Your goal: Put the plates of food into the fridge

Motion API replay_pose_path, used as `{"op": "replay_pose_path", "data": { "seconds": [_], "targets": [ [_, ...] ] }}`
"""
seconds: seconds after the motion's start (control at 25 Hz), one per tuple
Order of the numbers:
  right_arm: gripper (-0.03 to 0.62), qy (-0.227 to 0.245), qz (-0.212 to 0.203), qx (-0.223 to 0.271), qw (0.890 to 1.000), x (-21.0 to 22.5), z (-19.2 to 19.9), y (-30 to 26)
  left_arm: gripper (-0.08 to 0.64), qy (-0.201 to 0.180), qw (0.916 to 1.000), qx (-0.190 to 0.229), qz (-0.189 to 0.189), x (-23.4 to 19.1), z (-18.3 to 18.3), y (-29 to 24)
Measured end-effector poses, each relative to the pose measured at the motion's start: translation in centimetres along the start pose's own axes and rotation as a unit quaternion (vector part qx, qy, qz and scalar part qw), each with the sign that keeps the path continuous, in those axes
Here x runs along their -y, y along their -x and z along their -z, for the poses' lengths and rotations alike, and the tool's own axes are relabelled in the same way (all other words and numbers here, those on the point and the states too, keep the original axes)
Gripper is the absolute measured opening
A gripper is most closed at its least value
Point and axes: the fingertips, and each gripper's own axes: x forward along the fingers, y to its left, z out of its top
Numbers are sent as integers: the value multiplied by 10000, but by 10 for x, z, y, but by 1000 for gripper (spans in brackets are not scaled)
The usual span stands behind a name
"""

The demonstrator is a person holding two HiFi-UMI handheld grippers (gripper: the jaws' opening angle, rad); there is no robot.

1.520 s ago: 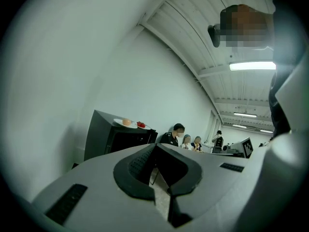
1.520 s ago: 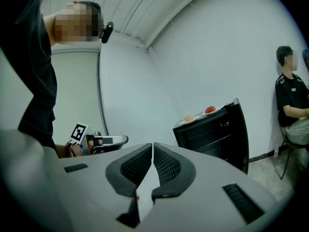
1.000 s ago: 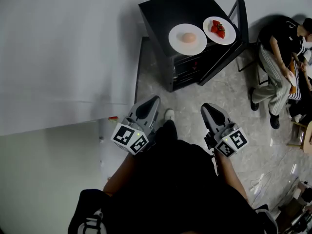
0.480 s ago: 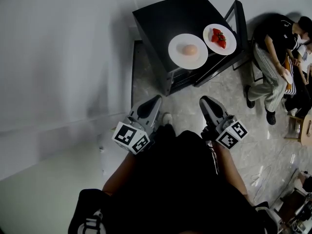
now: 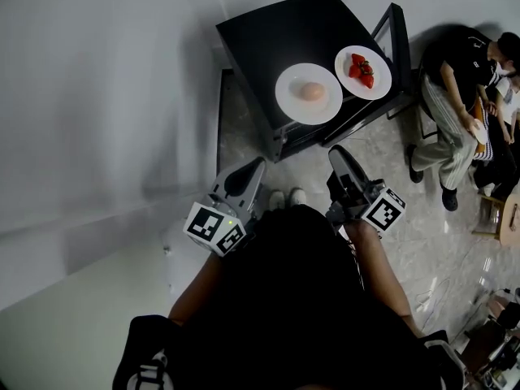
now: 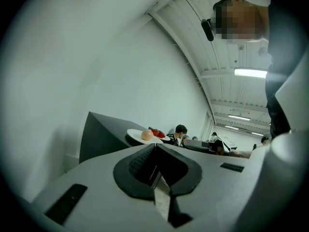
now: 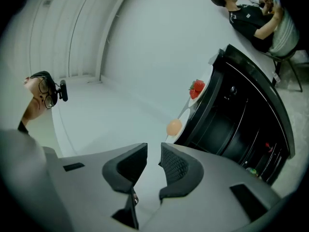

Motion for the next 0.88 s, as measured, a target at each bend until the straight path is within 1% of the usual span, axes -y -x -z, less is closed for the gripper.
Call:
{"op": "replay_pose_path", "data": {
  "seconds": [0.08,0.24,0.32,0.44,0.64,0.88],
  "targets": [
    [83,-169,-34,28,9998,7,-4,-6,23,2,10000,13,-43,0,-2,-3],
    [91,-863,-66,117,9962,25,-8,-18,23,-26,10000,-6,-20,3,-4,-12],
    [91,-1076,-91,87,9941,30,-9,-23,23,-15,10000,-8,-54,5,-5,-16],
    [97,-1230,-140,-19,9923,35,-8,-33,23,-9,10000,-6,-81,4,-8,-21],
    [126,-1396,-209,-90,9899,41,-8,-47,23,-3,10000,-20,-74,1,-8,-28],
    [130,-1624,-131,-57,9866,53,-11,-58,23,45,9998,17,-199,-6,-11,-29]
  ]
}}
